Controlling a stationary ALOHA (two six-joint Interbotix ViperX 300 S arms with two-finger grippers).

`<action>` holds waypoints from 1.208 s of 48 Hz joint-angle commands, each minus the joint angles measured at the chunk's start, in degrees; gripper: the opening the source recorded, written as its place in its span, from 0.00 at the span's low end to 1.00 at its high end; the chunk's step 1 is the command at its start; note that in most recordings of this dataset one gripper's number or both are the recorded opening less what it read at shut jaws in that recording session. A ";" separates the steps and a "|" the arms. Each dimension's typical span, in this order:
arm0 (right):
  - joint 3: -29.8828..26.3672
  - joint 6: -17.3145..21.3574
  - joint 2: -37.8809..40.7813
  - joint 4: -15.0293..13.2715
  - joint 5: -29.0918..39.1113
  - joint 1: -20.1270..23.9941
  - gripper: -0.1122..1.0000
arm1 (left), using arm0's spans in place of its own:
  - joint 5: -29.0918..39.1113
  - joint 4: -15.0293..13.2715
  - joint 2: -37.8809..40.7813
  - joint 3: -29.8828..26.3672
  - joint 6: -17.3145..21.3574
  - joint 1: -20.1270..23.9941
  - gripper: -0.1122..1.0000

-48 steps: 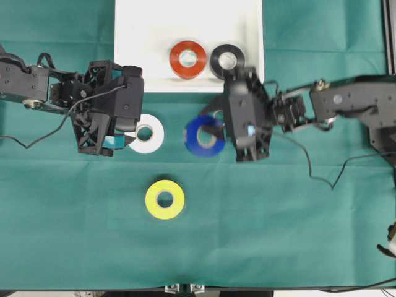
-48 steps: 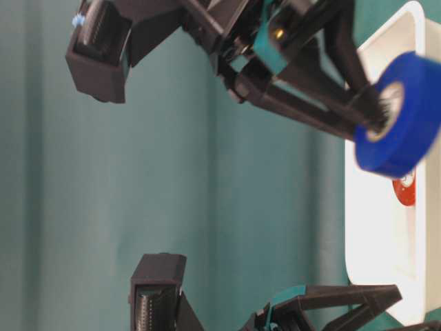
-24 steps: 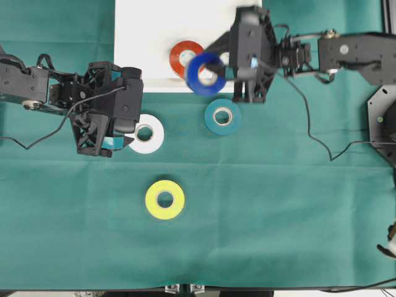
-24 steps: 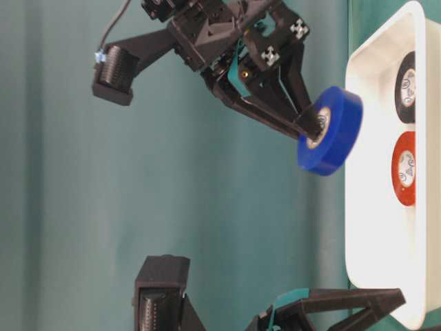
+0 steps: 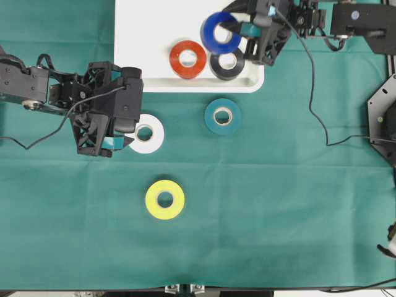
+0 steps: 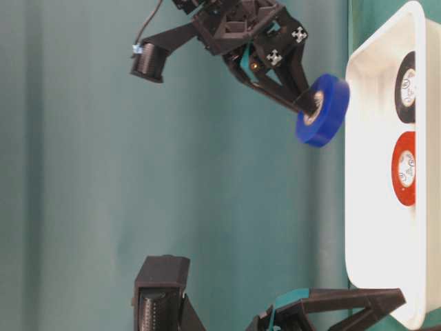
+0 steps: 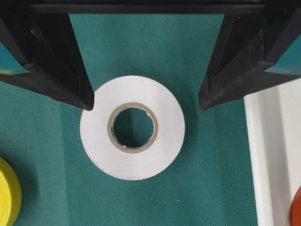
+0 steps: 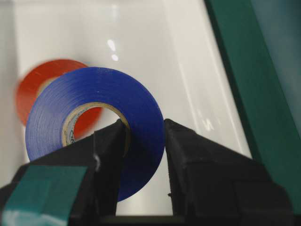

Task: Put the tape alternately from left to right into the white case.
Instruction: 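Lift the blue roll and carry it into the tray, then open the right gripper to release the blue roll and withdraw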

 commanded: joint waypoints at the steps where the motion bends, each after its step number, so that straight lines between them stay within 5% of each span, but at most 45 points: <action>1: -0.44 0.09 0.26 -0.09 -0.70 -1.05 0.33 | -0.35 -0.09 -1.05 -0.53 -0.09 -0.18 0.68; 28: -3.34 0.09 7.82 -0.09 -0.62 -5.80 0.33 | -0.26 -0.09 -1.05 -0.53 -0.09 -0.26 0.68; 58: -3.52 0.35 8.70 -0.09 -0.53 -6.15 0.33 | -0.35 -0.09 -1.05 -0.62 -0.18 -0.26 0.68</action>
